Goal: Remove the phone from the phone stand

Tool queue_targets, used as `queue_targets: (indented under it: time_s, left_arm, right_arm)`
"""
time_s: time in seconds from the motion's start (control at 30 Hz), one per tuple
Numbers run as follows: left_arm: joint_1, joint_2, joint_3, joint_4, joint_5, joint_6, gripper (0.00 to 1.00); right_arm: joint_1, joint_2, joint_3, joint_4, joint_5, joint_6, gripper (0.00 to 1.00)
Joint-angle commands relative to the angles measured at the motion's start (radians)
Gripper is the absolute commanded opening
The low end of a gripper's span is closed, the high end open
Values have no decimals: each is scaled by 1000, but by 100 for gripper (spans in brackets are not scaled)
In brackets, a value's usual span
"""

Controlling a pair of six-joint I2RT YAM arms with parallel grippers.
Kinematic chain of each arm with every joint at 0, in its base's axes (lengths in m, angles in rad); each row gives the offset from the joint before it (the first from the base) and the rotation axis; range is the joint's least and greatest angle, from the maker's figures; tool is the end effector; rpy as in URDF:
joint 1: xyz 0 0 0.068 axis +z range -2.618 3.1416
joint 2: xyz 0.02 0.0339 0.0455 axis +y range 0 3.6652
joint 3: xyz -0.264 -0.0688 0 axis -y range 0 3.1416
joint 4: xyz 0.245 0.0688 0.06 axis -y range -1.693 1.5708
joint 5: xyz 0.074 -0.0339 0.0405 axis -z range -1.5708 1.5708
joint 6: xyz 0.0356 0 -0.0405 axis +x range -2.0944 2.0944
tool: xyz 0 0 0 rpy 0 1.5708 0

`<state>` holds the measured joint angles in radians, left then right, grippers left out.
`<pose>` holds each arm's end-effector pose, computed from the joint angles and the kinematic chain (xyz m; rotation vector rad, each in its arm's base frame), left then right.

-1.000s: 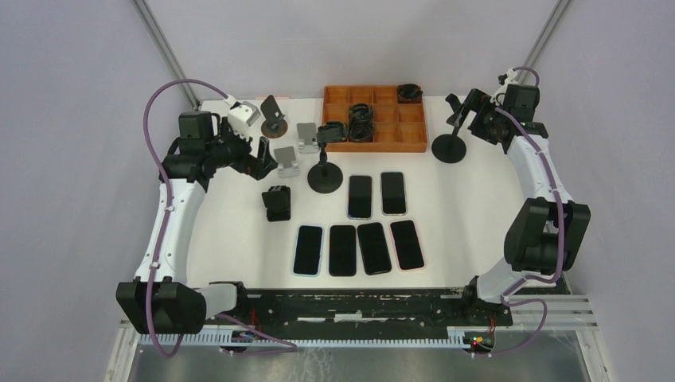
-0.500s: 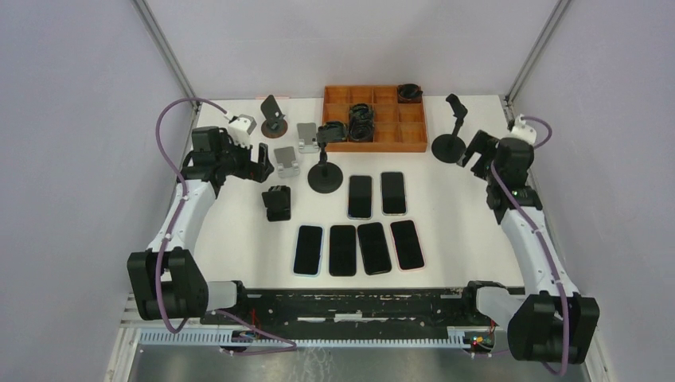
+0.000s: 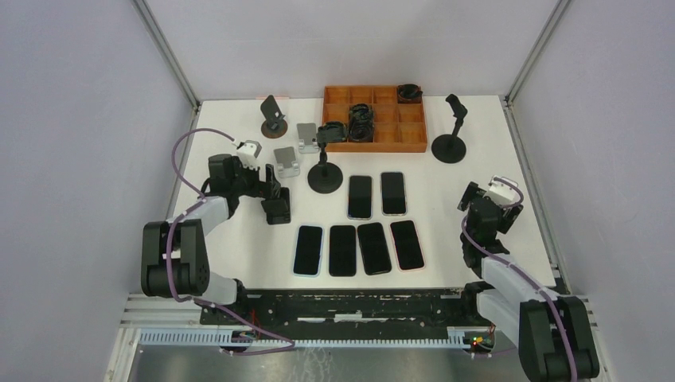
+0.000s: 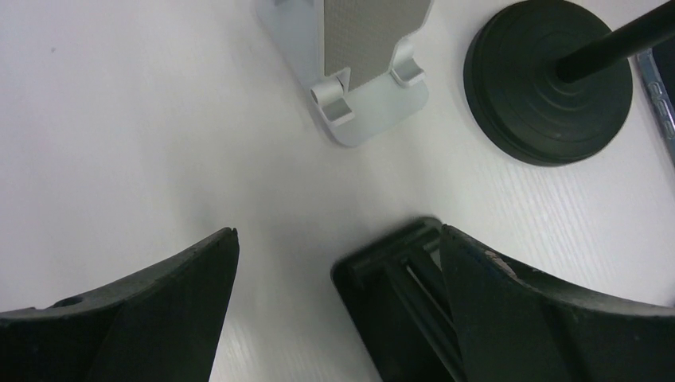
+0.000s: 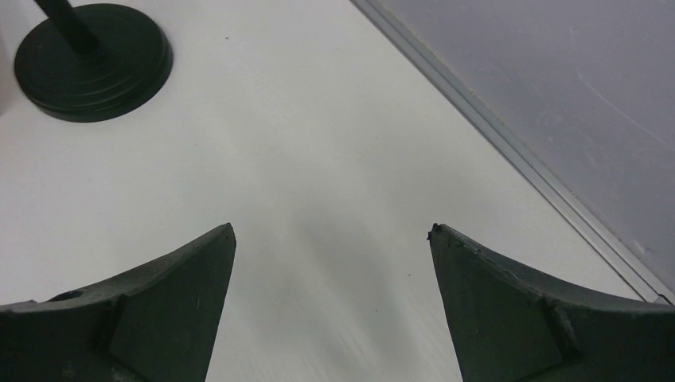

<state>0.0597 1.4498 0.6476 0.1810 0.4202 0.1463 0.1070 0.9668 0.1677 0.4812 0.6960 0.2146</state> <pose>0.2885 0.0027 0.1792 0.3266 2.1253 -0.3404 0.1816 -0.0035 0.1654 0.5605 1.7464 -0.4297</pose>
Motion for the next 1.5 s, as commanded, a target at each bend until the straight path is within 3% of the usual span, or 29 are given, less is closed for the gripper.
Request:
queue_targets:
  time_s: [0.0, 0.07, 0.2, 0.3, 0.4, 0.7, 0.77, 0.83, 0.9, 1.03, 1.13, 1.23, 1.47]
  left_arm:
    - [3, 50, -74, 374, -6, -50, 100]
    - [2, 74, -115, 470, -20, -54, 100]
    - [2, 103, -170, 578, -35, -65, 100]
    - [2, 77, -209, 628, -45, -66, 100]
    - [3, 38, -306, 755, -58, -68, 100]
    - [3, 19, -437, 990, -168, -116, 100]
    - [3, 50, -491, 1125, -162, -108, 100]
    - [1, 106, -554, 1322, -173, -132, 100]
    - [0, 68, -534, 1213, -178, -116, 100]
    - [1, 91, -422, 1030, -209, -135, 100]
    - [1, 96, -424, 1043, -208, -139, 100]
    - [2, 91, -423, 1031, -209, -136, 100]
    - [3, 83, -428, 1040, -206, -136, 100]
  right_arm:
    - [5, 117, -73, 424, 71, -109, 98]
    - [11, 186, -114, 577, 49, -182, 98]
    - [24, 253, -85, 673, 70, -300, 98]
    - [31, 230, -48, 509, 136, -258, 98]
    - [34, 189, -98, 485, 122, -216, 98]
    - [81, 262, -296, 877, 113, -282, 98]
    - [95, 293, -336, 1003, 100, -322, 98]
    - [107, 281, -325, 953, 92, -322, 98]
    - [108, 296, -317, 963, 65, -346, 98]
    - [119, 354, -307, 1027, -152, -464, 98]
    - [112, 342, -300, 976, -167, -445, 98]
    - [78, 418, -351, 1150, -290, -463, 98]
    - [17, 394, -267, 937, -284, -377, 98]
